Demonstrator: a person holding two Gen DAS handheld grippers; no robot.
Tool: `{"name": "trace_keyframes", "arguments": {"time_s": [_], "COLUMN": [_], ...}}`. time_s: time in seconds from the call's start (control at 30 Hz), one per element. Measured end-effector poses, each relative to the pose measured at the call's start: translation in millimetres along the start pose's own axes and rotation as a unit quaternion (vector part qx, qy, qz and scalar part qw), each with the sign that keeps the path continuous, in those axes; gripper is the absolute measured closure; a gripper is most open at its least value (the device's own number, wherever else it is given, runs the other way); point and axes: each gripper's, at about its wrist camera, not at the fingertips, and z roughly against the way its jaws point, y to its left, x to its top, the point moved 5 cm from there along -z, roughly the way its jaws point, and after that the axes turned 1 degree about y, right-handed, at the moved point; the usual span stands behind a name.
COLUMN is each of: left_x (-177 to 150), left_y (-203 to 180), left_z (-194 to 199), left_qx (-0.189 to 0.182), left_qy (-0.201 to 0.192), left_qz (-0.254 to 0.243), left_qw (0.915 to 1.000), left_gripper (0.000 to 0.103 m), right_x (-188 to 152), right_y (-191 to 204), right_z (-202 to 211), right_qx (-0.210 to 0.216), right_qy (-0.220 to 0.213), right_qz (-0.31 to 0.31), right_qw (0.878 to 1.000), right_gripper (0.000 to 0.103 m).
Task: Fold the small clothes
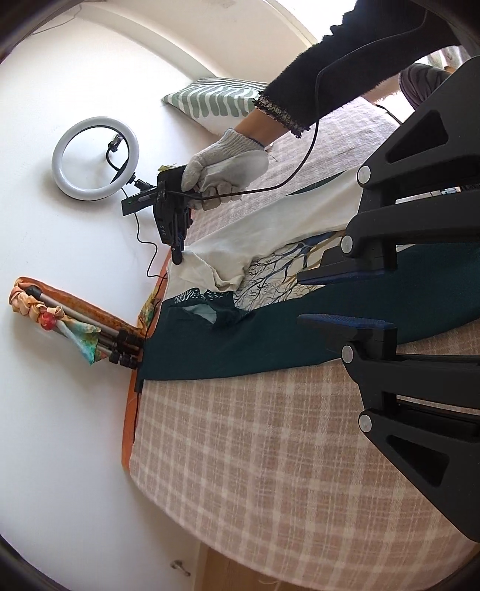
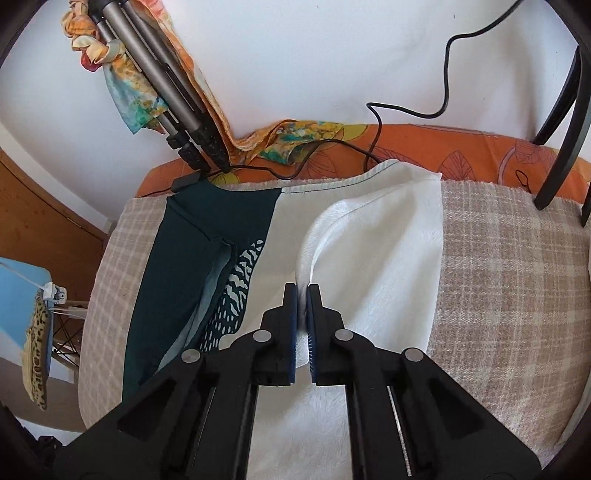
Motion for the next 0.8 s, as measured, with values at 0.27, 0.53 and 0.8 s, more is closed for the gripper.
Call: {"name": "trace_keyframes", "arguments": {"time_s": [0.27,0.53,0.8], "left_x": [-25.5,-77.7,-104.2], "left_y": [-5.2,-38.0,-63.3], "left_z": [-11.0,-26.2,-33.4], "left_qx": [0.006,0.007,0.012], "left_qy": [0.027,0.074,0.09], "left_qz": [-0.009,-0.083,-0.144], "left_qw": [0.9996,0.9938,0.9854], "left_gripper": [0.087,0.07,0.07], "right_x": [29.6,15.0,-13.5], "right_y": [43.5,48.7,20.1], "right_z": [-9.3,8.3,-39.9], "right_qx": [-0.018,-0.021,-0.01], "right_qy": [-0.023,-0.015,0.066], "right_qz": [0.013,0.025,-0.057], "right_qw": [0.999,0.999,0.996], "right_gripper": [0.045,0.044,0.044]}}
